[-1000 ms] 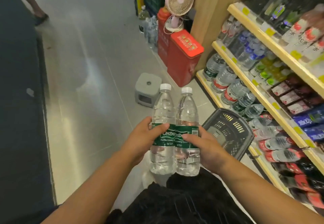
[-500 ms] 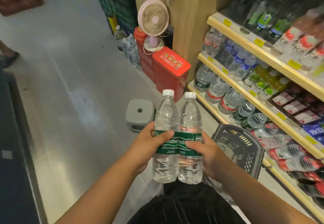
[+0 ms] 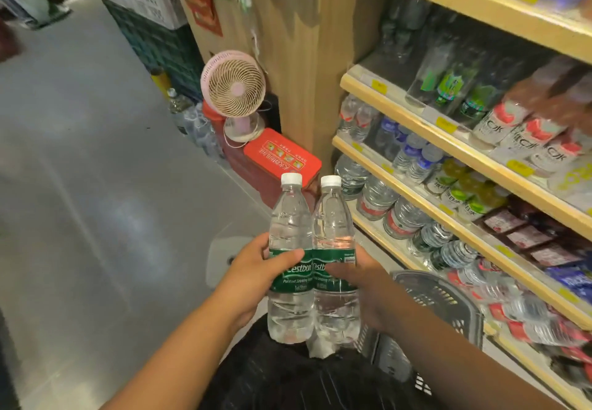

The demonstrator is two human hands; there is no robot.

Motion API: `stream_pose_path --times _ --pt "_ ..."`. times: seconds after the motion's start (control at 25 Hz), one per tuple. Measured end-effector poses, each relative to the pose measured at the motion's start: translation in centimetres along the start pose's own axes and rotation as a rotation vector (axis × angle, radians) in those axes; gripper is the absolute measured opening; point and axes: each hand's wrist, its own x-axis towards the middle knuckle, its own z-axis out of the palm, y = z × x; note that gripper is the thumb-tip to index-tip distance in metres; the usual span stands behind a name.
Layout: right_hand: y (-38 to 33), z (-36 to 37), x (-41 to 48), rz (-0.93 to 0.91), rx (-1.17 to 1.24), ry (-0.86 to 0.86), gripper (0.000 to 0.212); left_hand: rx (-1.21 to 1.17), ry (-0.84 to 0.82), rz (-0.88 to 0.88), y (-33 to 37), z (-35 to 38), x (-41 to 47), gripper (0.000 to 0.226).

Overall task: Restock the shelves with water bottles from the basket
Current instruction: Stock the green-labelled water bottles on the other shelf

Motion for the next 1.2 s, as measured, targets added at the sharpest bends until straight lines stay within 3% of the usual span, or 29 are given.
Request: stream_pose_path --times 0.24,0.44,0.52,0.6,0.92,1.04,1.2 --pt "-4.4 -2.8 6.3 -0.039 0.067 0.216 0.065 0.128 -0.188 0.026 5.3 1.7 10.4 0.03" --pt "-9.4 -3.8 12.4 -0.077 0.064 0.29 0.058 0.27 -0.272 0.037 10.4 1.7 20.3 0.056" --pt "-11.2 -3.7 15.2 -0.076 0.137 0.333 0.063 0.317 -0.324 0.032 12.4 1.5 23.4 0.053" --pt "-13.0 -3.6 17.9 -0.087 0.141 0.395 0.056 0.339 -0.353 0.033 14.5 1.1 26.5 0.052" --pt "-21.6 -8.1 24.4 -0.209 -0.012 0.465 0.027 0.285 -0.261 0.049 18.9 2.7 33.0 0.045" --pt "-25.1 -10.7 26.2 -0.293 -0.188 0.445 0.033 0.245 -0.195 0.043 19.6 4.0 34.4 0.046" --pt "-28.1 -12.4 28.0 -0.315 -0.358 0.514 0.06 0.211 -0.15 0.047 20.1 5.5 34.9 0.043"
